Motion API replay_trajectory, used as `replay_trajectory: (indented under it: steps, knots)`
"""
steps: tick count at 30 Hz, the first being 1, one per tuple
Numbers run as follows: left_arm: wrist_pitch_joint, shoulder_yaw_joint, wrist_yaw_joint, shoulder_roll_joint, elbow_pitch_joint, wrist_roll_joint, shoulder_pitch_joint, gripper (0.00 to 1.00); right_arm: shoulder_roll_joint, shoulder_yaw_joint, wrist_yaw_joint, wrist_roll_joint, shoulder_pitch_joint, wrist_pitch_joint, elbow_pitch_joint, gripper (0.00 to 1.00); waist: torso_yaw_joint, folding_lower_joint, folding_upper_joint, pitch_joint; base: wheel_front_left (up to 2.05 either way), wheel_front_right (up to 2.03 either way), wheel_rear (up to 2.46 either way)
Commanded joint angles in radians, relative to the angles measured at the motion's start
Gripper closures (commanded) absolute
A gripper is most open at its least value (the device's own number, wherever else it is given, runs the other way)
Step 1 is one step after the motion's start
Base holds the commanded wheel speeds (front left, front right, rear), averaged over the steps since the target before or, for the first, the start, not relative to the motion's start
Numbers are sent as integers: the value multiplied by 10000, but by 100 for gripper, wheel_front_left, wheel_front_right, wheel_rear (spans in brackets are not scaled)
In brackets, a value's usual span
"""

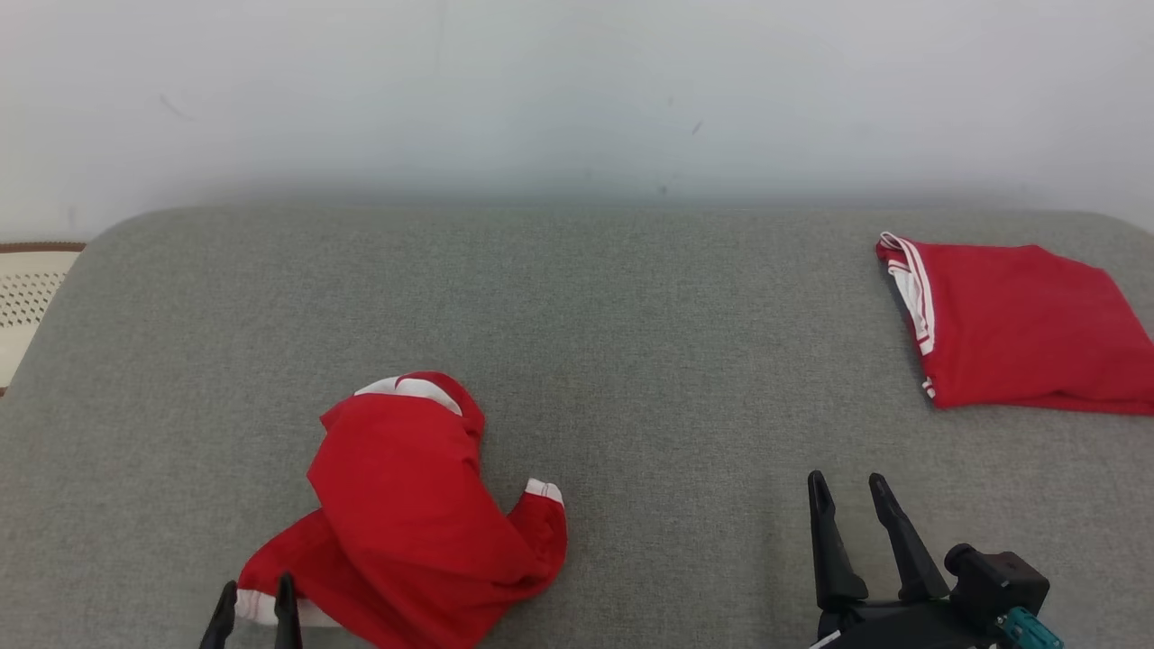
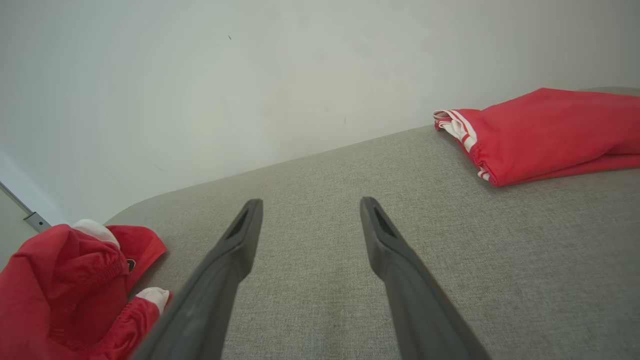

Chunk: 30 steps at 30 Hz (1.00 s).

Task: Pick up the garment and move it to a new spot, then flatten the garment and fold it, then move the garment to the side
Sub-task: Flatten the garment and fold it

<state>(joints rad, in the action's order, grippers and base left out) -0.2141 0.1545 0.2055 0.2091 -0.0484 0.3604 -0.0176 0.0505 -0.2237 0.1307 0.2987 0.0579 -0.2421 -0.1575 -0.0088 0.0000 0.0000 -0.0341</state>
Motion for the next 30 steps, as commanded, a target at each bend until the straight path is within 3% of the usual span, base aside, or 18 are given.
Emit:
replay_trajectory:
  steps: [1, 11, 22, 30]
  knots:
    - [-136, -13, 58, -46, -34, -2, 13, 0, -4, -5, 1, 7, 96, -20, -35, 0, 122, 0, 0, -27, 0, 0, 0]
    - [-519, -442, 169, -351, 641, -295, -163, 0, -3, -813, 1, 315, 486, 507, -595, 0, 692, 0, 0, 99, 0, 0, 0]
    - [-521, -430, -200, -820, 759, -732, -84, 0, 1, -2253, 1, 913, 1977, 1318, -2629, 0, 1263, 0, 0, 185, 0, 0, 0]
    - [-515, -407, -561, -1082, 497, -828, 198, 0, 0, -3052, 1, 1573, 3241, 1170, -4096, 0, 1750, 0, 0, 34, 0, 0, 0]
